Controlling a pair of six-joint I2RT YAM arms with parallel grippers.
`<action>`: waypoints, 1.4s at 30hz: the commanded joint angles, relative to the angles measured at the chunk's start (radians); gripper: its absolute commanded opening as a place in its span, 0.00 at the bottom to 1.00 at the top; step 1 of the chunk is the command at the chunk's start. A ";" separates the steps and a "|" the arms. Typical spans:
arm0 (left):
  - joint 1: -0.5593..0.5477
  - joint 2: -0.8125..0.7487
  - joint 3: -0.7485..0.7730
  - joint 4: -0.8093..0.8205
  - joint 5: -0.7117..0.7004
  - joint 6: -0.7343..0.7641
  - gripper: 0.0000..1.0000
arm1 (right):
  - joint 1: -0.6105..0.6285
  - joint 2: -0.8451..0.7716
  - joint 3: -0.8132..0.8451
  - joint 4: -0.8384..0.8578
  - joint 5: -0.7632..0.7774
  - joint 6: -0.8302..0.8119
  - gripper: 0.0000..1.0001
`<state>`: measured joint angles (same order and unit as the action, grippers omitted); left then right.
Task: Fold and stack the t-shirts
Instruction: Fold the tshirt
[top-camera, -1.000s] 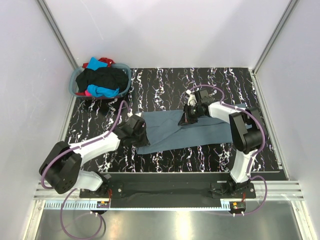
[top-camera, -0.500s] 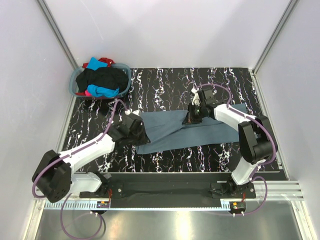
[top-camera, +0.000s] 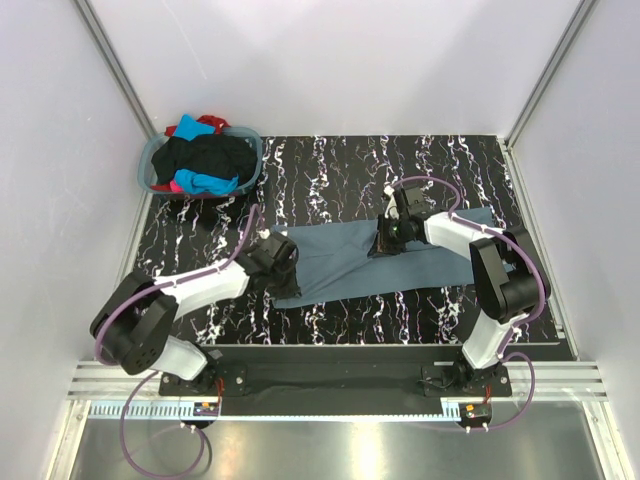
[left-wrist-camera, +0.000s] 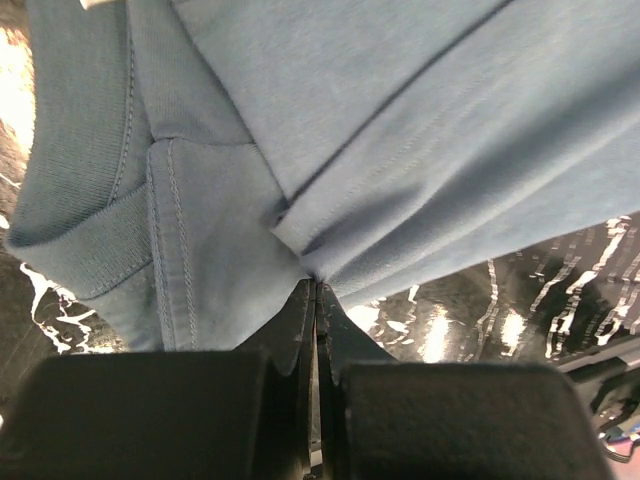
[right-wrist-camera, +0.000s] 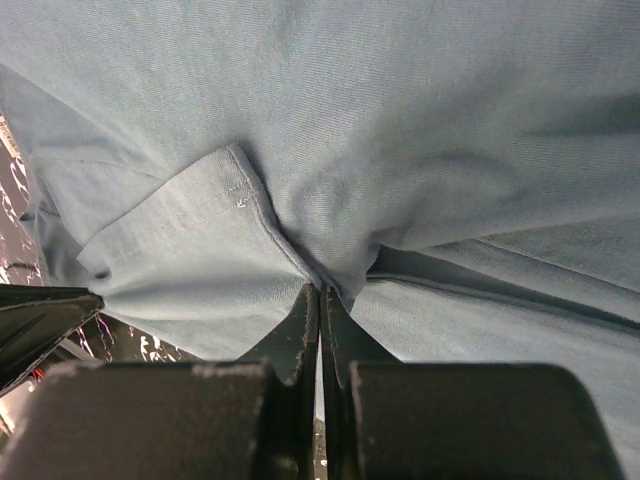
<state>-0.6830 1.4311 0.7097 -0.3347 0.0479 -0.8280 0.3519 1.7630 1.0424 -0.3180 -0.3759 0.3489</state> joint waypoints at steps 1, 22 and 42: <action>-0.012 -0.007 0.001 0.017 0.004 0.010 0.00 | 0.002 -0.005 -0.012 0.031 0.040 0.002 0.00; -0.003 -0.098 0.183 -0.121 -0.083 0.130 0.36 | 0.004 -0.120 0.142 -0.113 0.052 0.058 0.28; 0.261 0.342 0.447 -0.142 -0.100 0.208 0.34 | 0.021 0.069 -0.018 0.077 0.069 0.108 0.24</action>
<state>-0.4294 1.8225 1.1511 -0.4843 -0.0208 -0.6285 0.3645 1.8217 1.0302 -0.2733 -0.3817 0.4629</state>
